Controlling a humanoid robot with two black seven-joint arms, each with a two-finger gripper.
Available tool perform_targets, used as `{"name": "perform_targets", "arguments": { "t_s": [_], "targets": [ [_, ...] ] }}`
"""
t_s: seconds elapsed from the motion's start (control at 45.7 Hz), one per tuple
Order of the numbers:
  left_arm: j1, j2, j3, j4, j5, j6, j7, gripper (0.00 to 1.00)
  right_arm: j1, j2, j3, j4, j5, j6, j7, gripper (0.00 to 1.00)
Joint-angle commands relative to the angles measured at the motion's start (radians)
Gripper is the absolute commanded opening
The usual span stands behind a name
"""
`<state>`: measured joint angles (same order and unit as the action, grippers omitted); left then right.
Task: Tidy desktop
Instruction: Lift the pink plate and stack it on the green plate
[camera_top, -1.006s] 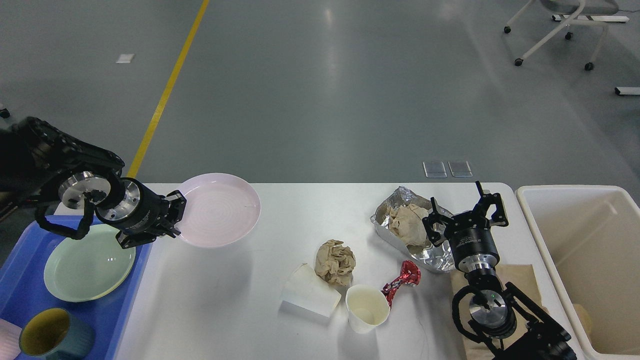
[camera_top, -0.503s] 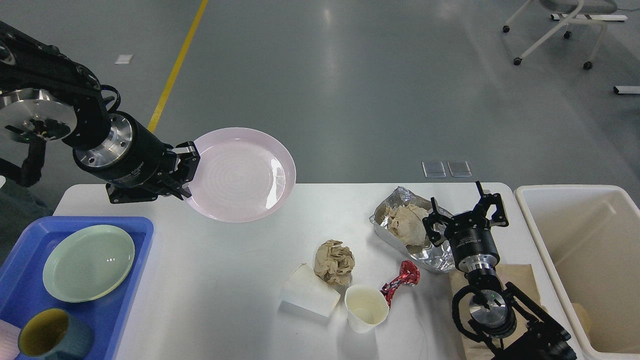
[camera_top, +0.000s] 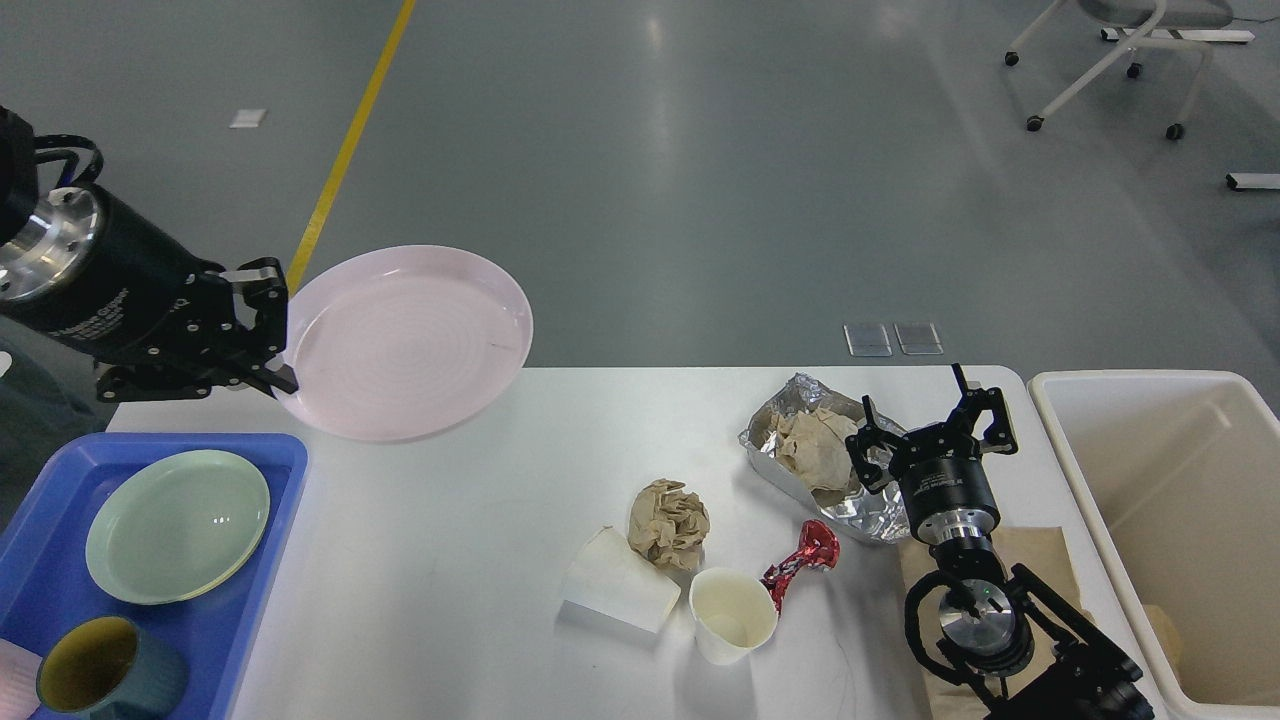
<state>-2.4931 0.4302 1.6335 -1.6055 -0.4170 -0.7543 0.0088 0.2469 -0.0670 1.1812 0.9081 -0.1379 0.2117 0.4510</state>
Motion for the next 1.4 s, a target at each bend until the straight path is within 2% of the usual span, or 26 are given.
{"name": "perform_targets", "arguments": {
  "t_s": [0.0, 0.175, 0.35, 0.59, 0.744, 0.831, 0.984, 1.378],
  "targets": [
    [0.086, 0.12, 0.034, 0.1, 0.113, -0.017, -0.03, 0.0, 0.0, -0.001, 0.0, 0.0, 0.0, 0.0, 0.0, 1.0],
    [0.256, 0.284, 0.016, 0.263, 0.236, -0.019, -0.027, 0.0, 0.0, -0.001, 0.0, 0.0, 0.0, 0.0, 0.0, 1.0],
    [0.534, 0.387, -0.153, 0.464, 0.331, -0.017, -0.018, 0.0, 0.0, 0.001, 0.0, 0.0, 0.0, 0.0, 0.0, 1.0],
    [0.965, 0.391, -0.397, 0.777, 0.331, -0.019, -0.017, 0.0, 0.0, -0.001, 0.0, 0.0, 0.0, 0.0, 0.0, 1.0],
    [1.089, 0.361, -0.468, 0.898, 0.328, 0.0, -0.018, 0.0, 0.0, -0.001, 0.0, 0.0, 0.0, 0.0, 0.0, 1.0],
    [1.204, 0.32, -0.512, 1.007, 0.319, 0.004, -0.02, 0.0, 0.0, 0.001, 0.0, 0.0, 0.0, 0.0, 0.0, 1.0],
    [1.298, 0.288, -0.567, 1.098, 0.32, 0.009, -0.013, 0.0, 0.0, 0.001, 0.0, 0.0, 0.0, 0.0, 0.0, 1.0],
    [1.386, 0.279, -0.569, 1.136, 0.322, 0.133, -0.013, 0.0, 0.0, 0.001, 0.0, 0.0, 0.0, 0.0, 0.0, 1.0]
  ]
}}
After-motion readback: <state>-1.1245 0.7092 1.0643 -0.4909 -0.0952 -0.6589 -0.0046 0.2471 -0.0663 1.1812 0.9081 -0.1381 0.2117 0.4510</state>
